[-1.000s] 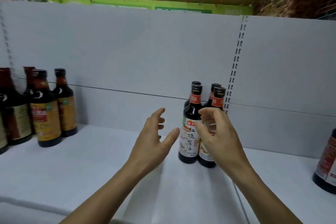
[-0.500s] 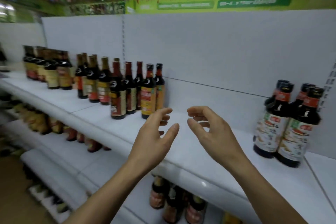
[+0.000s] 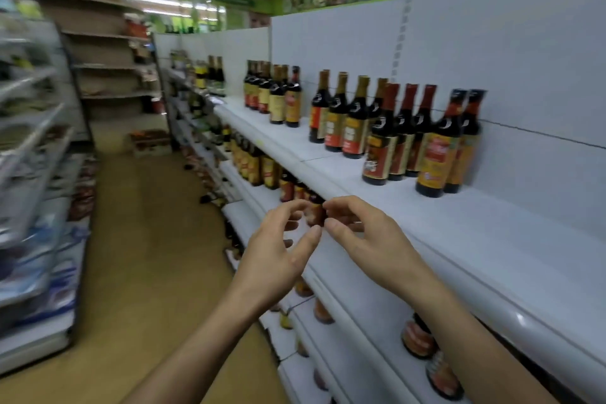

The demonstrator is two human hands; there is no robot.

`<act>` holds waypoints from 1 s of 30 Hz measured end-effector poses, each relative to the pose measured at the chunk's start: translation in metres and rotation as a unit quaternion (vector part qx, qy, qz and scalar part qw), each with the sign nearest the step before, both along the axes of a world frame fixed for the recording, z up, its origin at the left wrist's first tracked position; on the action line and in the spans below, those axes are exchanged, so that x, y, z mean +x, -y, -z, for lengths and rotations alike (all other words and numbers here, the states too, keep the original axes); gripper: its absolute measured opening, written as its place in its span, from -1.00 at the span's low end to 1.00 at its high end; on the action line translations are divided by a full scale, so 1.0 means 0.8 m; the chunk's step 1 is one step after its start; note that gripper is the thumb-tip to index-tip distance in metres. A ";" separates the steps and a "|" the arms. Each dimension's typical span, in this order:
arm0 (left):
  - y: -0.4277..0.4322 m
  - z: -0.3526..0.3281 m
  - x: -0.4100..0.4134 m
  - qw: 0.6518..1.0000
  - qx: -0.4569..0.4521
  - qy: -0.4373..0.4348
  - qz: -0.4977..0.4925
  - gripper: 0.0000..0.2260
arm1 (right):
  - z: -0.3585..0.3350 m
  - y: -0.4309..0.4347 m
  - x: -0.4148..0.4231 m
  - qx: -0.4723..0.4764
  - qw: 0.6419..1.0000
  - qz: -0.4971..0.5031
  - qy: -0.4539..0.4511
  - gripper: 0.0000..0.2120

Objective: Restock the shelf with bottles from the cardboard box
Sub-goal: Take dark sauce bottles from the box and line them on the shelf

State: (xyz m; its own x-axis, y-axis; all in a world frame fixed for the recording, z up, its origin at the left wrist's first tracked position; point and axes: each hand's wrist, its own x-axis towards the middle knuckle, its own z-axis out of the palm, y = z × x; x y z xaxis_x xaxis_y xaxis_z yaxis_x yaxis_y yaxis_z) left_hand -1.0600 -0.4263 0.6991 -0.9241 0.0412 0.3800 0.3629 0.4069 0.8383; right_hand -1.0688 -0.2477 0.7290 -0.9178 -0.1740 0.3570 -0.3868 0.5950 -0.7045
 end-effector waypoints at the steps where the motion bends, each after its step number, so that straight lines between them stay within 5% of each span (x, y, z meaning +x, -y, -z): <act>1: 0.014 0.006 0.001 1.000 0.001 0.009 -0.020 -0.60 | 0.007 0.014 -0.008 0.006 1.000 -0.021 0.002 -0.73; 10: 0.104 0.086 0.017 0.979 0.003 0.085 -0.186 -0.62 | 0.086 0.123 -0.067 0.043 0.978 -0.184 0.082 -0.71; 17: 0.122 0.179 0.040 0.931 0.005 0.196 -0.307 -0.57 | 0.199 0.178 -0.100 0.088 0.930 -0.311 0.177 -0.69; 30: 0.095 0.367 0.067 0.865 0.035 0.369 -0.339 -0.58 | 0.411 0.169 -0.095 0.141 0.858 -0.346 0.352 -0.71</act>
